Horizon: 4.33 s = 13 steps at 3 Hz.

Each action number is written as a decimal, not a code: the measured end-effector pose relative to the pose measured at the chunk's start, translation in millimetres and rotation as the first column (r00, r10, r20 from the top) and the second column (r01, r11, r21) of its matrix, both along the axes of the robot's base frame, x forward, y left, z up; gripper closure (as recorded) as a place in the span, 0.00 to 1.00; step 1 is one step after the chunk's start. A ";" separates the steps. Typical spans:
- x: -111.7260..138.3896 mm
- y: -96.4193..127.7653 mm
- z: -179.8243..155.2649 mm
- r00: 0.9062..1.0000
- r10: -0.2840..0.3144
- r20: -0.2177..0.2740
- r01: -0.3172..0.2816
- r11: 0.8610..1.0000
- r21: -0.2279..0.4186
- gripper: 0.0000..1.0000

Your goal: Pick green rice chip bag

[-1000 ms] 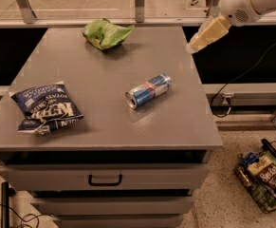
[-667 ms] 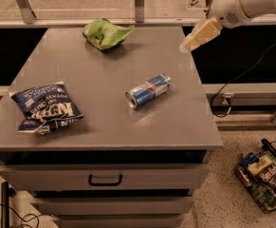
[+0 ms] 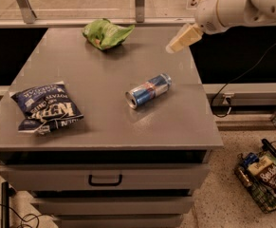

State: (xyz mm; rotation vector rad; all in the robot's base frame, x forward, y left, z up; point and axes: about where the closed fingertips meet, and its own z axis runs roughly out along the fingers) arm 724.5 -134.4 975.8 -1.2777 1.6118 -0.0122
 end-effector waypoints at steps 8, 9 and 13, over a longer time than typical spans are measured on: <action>125.2 169.5 -35.2 0.811 0.341 0.476 -0.163 0.912 -0.375 0.00; 133.3 183.3 -37.6 0.807 0.339 0.485 -0.163 0.915 -0.369 0.00; 145.6 207.5 -67.6 0.822 0.318 0.472 -0.161 0.926 -0.342 0.42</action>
Offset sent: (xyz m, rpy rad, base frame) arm 0.0838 0.0686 -0.0127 -0.0965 -0.1298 0.1872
